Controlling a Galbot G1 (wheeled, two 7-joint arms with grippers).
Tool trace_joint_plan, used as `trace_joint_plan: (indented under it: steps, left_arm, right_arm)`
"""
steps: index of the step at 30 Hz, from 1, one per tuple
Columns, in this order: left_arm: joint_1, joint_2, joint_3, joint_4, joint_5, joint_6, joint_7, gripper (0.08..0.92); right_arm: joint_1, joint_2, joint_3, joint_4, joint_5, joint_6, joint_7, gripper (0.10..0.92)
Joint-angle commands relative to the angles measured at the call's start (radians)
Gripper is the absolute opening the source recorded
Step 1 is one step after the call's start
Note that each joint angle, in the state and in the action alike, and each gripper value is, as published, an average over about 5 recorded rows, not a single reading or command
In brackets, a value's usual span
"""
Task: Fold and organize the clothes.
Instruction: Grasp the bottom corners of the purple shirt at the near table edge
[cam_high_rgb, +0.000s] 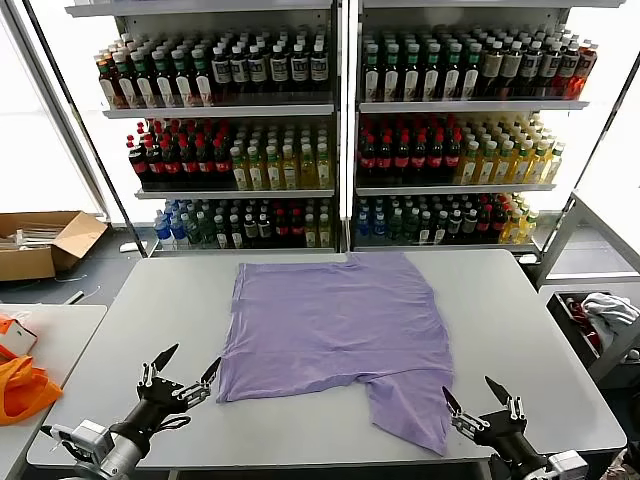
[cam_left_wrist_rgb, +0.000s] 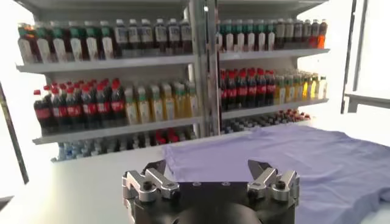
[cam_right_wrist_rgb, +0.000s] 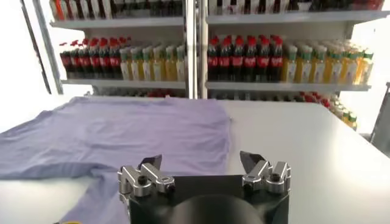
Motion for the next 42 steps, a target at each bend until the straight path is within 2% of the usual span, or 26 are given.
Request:
trace_joint_plan:
  steps: [1, 16, 19, 26, 42]
  left_arm:
    - [-0.036, 0.085, 0.122, 0.058, -0.067, 0.148, -0.064, 0.822]
    - [-0.050, 0.039, 0.136, 0.128, -0.059, 0.122, -0.064, 0.823]
    - [-0.059, 0.025, 0.144, 0.147, -0.050, 0.119, -0.064, 0.822]
    - [-0.099, 0.017, 0.159, 0.193, -0.049, 0.104, -0.077, 0.803]
    - [-0.091, 0.001, 0.194, 0.193, -0.025, 0.084, -0.085, 0.343]
  right_arm:
    - [-0.051, 0.009, -0.056, 0.022, -0.035, -0.087, 0.044, 0.823]
    - [0.029, 0.063, -0.181, -0.039, -0.145, -0.088, 0.064, 0.819]
    - [0.041, 0.065, -0.189, -0.059, -0.161, -0.085, 0.067, 0.772]
    - [0.041, 0.061, -0.195, -0.068, -0.170, -0.065, 0.055, 0.569]
    - [0.031, 0.054, -0.194, -0.057, -0.160, -0.040, 0.047, 0.126]
